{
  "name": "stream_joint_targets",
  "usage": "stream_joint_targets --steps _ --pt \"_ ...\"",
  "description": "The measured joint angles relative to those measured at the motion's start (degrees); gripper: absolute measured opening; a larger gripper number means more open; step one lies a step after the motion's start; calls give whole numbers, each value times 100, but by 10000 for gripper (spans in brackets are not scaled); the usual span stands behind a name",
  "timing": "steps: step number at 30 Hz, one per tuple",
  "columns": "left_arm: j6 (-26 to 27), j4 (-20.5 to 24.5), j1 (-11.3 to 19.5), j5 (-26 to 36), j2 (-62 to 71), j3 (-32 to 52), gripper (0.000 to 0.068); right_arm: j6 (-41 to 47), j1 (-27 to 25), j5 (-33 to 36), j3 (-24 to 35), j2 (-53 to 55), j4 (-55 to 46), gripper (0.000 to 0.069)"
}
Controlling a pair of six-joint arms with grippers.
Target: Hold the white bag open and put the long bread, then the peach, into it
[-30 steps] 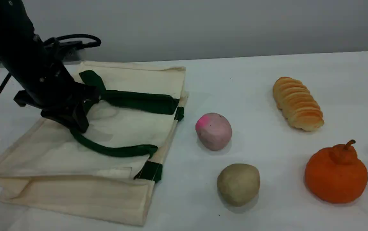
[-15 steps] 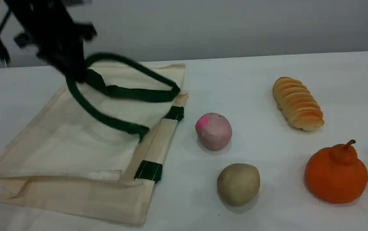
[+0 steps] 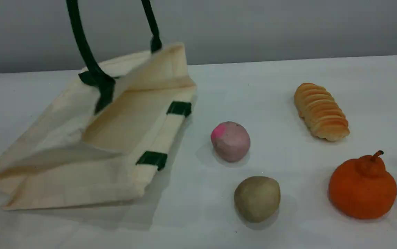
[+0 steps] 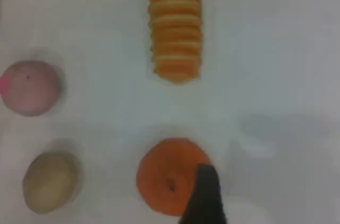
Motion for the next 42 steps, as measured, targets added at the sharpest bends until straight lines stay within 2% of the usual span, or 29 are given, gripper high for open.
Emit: stream_joint_targets --steps 3,7,12,17,30,33,42 --pt "261 -331 0 0 -258 0 83 -71 0 32 5 151 19 535" --pt "541 -396 0 -5 -569 0 83 -213 0 56 5 415 319 535" --pt "609 -691 0 -5 -728 -7 83 -751 0 25 5 788 787 535" --pt "997 -1098 0 -22 -734 -7 83 -1240 0 -47 5 1219 1075 535" --pt "1346 -1065 0 -32 -734 -7 83 -1904 0 -868 -17 2291 1299 535" --pt "1396 -1065 0 -32 -734 -7 83 -1945 0 -1124 -175 2632 1314 535" --pt "1470 -1065 0 -32 -734 -7 83 -2034 47 -1150 -903 3625 1545 535"
